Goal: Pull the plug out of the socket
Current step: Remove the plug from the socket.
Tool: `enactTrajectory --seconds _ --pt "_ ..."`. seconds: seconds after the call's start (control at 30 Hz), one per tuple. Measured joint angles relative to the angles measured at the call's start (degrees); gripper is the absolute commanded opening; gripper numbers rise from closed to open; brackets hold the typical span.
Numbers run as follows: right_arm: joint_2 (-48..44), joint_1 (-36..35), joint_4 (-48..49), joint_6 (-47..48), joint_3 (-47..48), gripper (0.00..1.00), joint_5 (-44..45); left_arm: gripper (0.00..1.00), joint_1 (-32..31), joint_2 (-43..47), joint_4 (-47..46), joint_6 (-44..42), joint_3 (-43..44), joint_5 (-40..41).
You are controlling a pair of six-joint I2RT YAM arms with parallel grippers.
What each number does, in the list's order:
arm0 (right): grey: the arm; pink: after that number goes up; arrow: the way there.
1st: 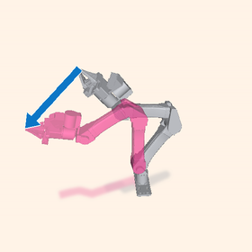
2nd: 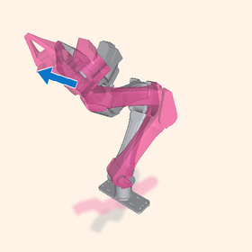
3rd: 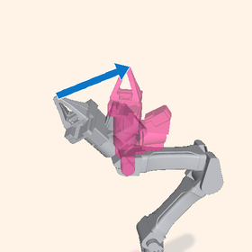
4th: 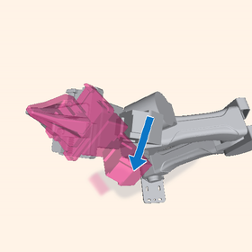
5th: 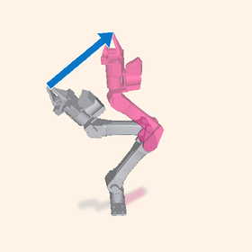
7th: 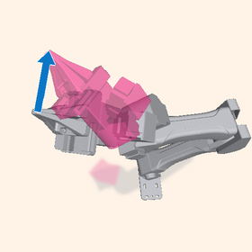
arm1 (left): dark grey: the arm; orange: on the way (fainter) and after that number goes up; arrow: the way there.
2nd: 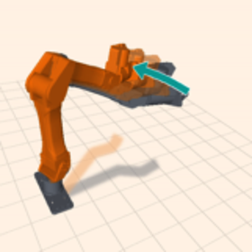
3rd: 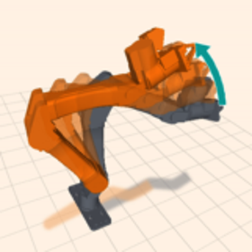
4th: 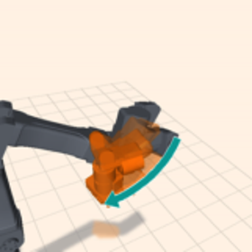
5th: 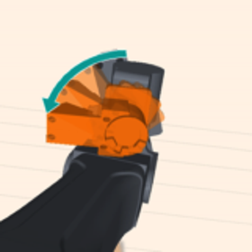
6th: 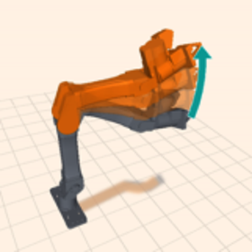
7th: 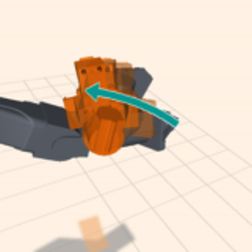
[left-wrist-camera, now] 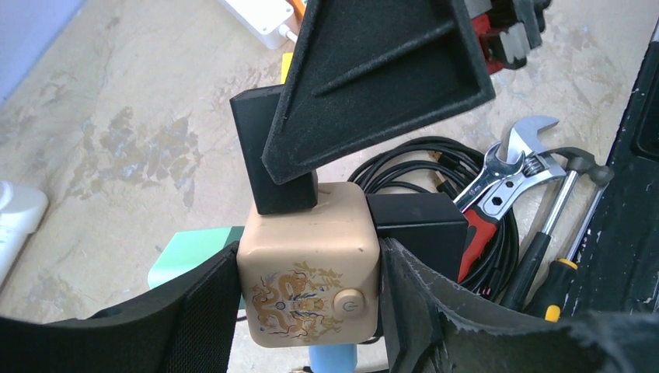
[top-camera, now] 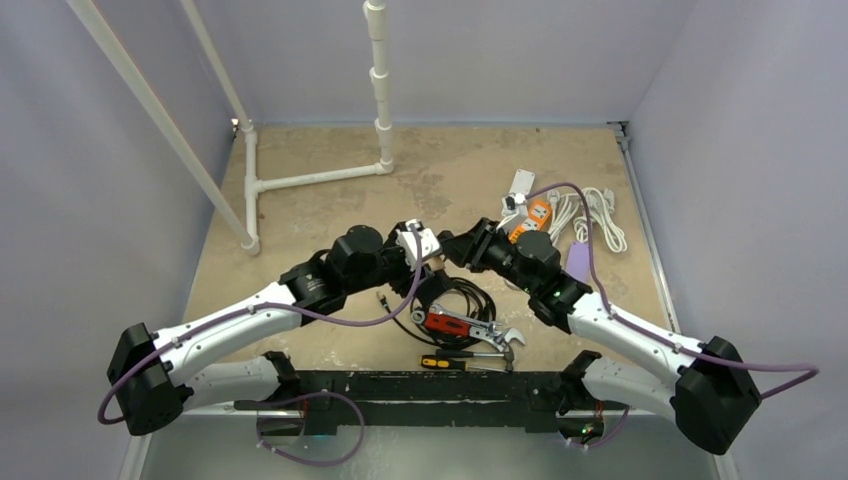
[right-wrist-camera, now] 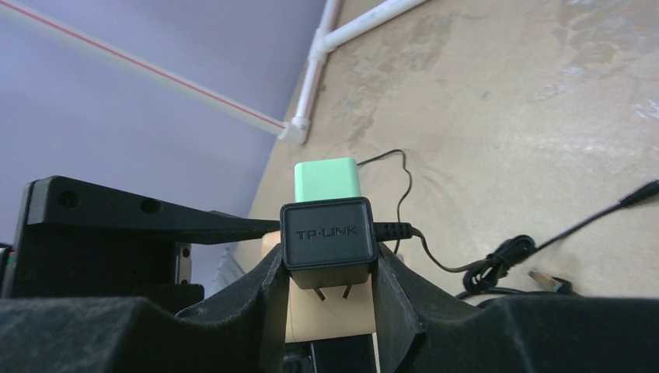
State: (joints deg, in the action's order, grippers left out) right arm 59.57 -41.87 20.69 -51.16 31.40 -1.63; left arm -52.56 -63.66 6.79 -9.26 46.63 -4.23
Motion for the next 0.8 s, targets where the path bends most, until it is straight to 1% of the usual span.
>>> enactTrajectory --seconds 0.17,0.27,0.37,0.5,0.6,0.7,0.8 --pt "-0.1 5.6 4.3 -2.3 -0.7 0.00 -10.2 0.00 -0.2 2.6 -2.9 -1.0 -0.9 -0.3" --pt "-0.1 7.5 6.1 -3.1 -1.2 0.00 -13.5 0.00 -0.3 2.6 -4.1 -1.4 -0.9 -0.5" --pt "0.1 8.1 7.8 -3.7 -2.2 0.00 -14.9 0.00 -0.4 2.6 -4.1 -1.6 -0.9 -0.6" --pt "0.0 8.0 8.0 -3.9 -2.4 0.00 -14.6 0.00 -0.6 2.5 -4.0 -1.7 -0.9 0.0" --pt "-0.4 7.1 7.2 -3.4 -2.4 0.00 -12.6 0.00 -0.7 2.0 -4.0 -1.5 -0.9 0.6" --pt "-1.6 4.9 4.9 -2.3 -2.4 0.00 -8.2 0.00 -0.1 1.0 -4.0 -0.7 -0.7 0.4" --pt "-2.2 1.7 2.8 -1.2 -1.8 0.00 -2.7 0.00 2.0 0.1 -3.0 0.7 0.1 -2.3"
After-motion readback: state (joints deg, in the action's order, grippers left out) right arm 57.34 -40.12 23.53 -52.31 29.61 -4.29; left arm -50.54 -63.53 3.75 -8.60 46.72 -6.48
